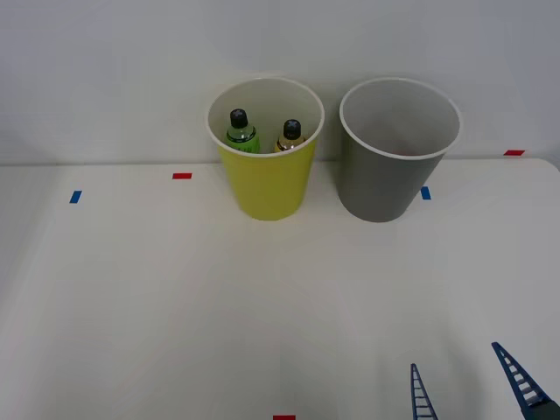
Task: Put cans in the gray bin, plastic bottles in the light green bin
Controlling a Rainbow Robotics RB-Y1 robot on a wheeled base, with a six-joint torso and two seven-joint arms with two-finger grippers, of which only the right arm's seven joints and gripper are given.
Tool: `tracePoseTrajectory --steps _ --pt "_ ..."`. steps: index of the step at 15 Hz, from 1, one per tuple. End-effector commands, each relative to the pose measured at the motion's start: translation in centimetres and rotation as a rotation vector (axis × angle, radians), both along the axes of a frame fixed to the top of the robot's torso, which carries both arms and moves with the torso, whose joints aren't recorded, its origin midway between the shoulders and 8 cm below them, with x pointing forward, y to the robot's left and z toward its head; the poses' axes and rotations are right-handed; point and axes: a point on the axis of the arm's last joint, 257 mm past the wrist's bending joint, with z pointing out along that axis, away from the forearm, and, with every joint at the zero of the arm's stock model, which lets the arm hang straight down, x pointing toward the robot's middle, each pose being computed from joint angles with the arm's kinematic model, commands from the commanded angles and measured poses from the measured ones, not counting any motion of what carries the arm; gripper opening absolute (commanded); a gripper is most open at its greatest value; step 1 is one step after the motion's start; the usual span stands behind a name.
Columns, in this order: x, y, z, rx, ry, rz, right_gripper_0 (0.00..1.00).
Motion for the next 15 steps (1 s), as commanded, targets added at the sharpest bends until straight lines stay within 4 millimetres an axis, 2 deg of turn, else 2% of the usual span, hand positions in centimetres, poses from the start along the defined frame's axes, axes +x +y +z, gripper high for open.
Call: tracePoseTrajectory --steps 1,15 --pt "0.0 0.0 0.0 0.0 0.0 0.0 1.0" --pt "0.0 0.0 0.0 0.0 0.0 0.0 1.0"
